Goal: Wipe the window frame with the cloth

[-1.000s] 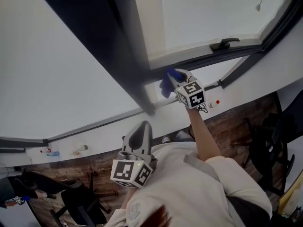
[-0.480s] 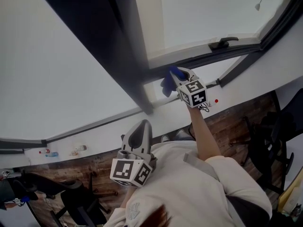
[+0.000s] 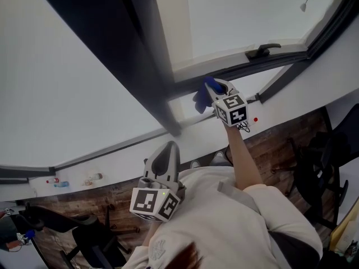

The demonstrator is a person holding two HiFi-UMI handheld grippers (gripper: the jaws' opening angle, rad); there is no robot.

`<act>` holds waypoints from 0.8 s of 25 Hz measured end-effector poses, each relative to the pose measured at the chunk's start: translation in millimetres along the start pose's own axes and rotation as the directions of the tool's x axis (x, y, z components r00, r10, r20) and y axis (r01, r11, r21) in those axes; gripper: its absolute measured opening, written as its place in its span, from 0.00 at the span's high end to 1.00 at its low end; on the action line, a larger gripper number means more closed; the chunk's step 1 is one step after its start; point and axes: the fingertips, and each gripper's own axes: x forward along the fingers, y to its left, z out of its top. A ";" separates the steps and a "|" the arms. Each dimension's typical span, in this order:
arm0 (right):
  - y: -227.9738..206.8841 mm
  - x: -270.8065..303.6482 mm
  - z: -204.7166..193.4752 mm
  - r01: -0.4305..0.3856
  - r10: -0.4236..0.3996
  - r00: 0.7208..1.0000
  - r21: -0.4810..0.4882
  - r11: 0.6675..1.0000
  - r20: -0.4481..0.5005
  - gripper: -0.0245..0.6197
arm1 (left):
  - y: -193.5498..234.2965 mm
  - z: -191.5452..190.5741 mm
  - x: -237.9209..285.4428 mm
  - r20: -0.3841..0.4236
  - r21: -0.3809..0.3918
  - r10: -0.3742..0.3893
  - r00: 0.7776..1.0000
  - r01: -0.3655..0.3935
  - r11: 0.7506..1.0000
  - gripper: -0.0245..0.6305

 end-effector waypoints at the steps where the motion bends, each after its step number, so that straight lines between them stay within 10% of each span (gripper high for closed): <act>1: -0.5 -0.2 0.4 -0.001 0.001 1.000 0.000 1.000 0.001 0.89 | -1.0 0.1 0.9 0.000 0.001 0.000 1.000 0.000 1.000 0.95; 20: -34.1 -12.7 -3.5 -0.102 0.103 0.994 -0.024 0.994 0.022 0.89 | -67.9 -22.2 56.1 -0.040 0.001 0.036 0.999 -0.036 0.999 0.95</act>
